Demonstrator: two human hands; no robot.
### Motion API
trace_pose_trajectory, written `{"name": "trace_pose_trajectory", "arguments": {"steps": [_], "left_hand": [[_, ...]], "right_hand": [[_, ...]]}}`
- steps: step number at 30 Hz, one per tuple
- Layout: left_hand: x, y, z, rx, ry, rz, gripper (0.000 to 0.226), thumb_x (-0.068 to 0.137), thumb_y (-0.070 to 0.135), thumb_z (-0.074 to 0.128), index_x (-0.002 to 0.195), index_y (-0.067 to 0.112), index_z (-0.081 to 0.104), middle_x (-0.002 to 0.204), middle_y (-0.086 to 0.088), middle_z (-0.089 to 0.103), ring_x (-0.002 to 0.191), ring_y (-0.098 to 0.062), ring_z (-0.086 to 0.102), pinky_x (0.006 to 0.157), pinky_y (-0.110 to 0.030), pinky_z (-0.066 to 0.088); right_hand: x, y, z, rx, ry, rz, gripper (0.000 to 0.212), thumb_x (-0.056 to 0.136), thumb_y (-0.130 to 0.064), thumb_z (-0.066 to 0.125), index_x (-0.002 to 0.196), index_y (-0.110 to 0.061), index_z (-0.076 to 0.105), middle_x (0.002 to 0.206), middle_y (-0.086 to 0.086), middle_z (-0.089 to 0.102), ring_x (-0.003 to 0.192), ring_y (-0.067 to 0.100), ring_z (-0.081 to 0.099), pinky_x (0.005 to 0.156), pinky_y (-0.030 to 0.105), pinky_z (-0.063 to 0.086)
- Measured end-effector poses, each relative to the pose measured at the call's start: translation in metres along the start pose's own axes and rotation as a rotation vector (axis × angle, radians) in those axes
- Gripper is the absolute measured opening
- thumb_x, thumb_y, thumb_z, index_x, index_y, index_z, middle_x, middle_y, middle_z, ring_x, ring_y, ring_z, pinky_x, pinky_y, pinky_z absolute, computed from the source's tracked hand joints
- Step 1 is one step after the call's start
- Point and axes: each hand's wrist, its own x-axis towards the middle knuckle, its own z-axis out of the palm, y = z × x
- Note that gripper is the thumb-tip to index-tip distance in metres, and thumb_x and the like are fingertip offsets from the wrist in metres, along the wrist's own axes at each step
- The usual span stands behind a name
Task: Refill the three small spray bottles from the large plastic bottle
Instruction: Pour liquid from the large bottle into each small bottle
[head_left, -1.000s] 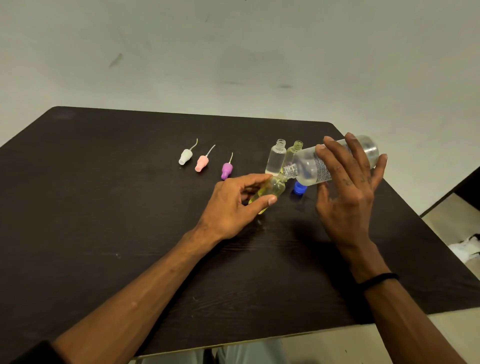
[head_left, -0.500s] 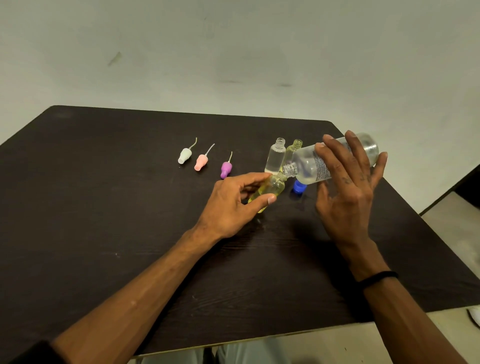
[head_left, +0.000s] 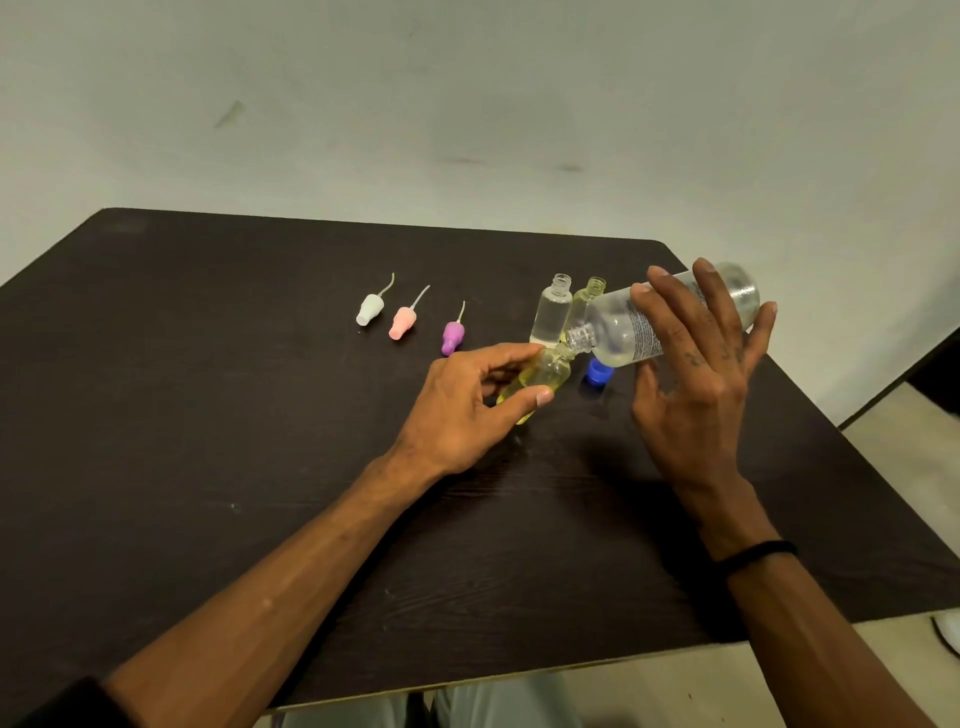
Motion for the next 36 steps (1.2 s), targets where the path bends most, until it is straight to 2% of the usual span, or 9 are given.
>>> {"name": "trace_pose_trajectory", "arguments": {"steps": [6, 16, 22, 29, 36], "left_hand": [[-0.0006, 0.0007, 0.0002, -0.012, -0.003, 0.001, 0.047, 0.093, 0.022, 0.079, 0.138, 0.016, 0.067, 0.129, 0.007, 0.074, 0.117, 0.000, 0.069, 0.106, -0.030, 0.056], [-0.0006, 0.0012, -0.0008, 0.010, -0.013, -0.005, 0.048, 0.093, 0.025, 0.079, 0.139, 0.018, 0.066, 0.132, 0.007, 0.073, 0.121, -0.002, 0.068, 0.106, -0.035, 0.057], [-0.0004, 0.0025, -0.0011, 0.005, -0.008, 0.005, 0.047, 0.094, 0.023, 0.078, 0.139, 0.017, 0.067, 0.130, 0.007, 0.073, 0.119, 0.000, 0.068, 0.105, -0.031, 0.056], [0.0003, 0.0018, -0.0015, 0.006, -0.006, 0.005, 0.048, 0.093, 0.023, 0.079, 0.139, 0.015, 0.066, 0.130, 0.005, 0.073, 0.120, -0.003, 0.069, 0.106, -0.034, 0.057], [0.0002, 0.0020, -0.0016, 0.008, -0.005, 0.004, 0.048, 0.093, 0.022, 0.079, 0.139, 0.016, 0.066, 0.131, 0.005, 0.073, 0.120, -0.001, 0.068, 0.106, -0.029, 0.056]], "right_hand": [[0.0000, 0.0010, 0.0007, 0.004, 0.005, -0.006, 0.072, 0.081, 0.014, 0.071, 0.146, -0.016, 0.056, 0.158, 0.003, 0.051, 0.155, 0.031, 0.034, 0.117, 0.081, 0.008], [0.0005, 0.0024, 0.0017, -0.008, 0.012, -0.016, 0.069, 0.083, 0.014, 0.071, 0.145, -0.014, 0.058, 0.157, 0.003, 0.052, 0.155, 0.032, 0.035, 0.117, 0.081, 0.009], [0.0015, 0.0025, 0.0024, -0.017, 0.015, -0.025, 0.070, 0.082, 0.015, 0.070, 0.145, -0.015, 0.058, 0.157, 0.004, 0.053, 0.155, 0.032, 0.035, 0.117, 0.081, 0.009], [0.0023, 0.0019, 0.0025, -0.017, 0.018, -0.027, 0.068, 0.083, 0.013, 0.070, 0.144, -0.013, 0.059, 0.156, 0.005, 0.053, 0.155, 0.033, 0.035, 0.119, 0.080, 0.008], [0.0021, 0.0024, 0.0026, -0.034, 0.014, -0.030, 0.069, 0.084, 0.014, 0.071, 0.145, -0.014, 0.058, 0.157, 0.004, 0.052, 0.155, 0.033, 0.035, 0.118, 0.080, 0.009]]}}
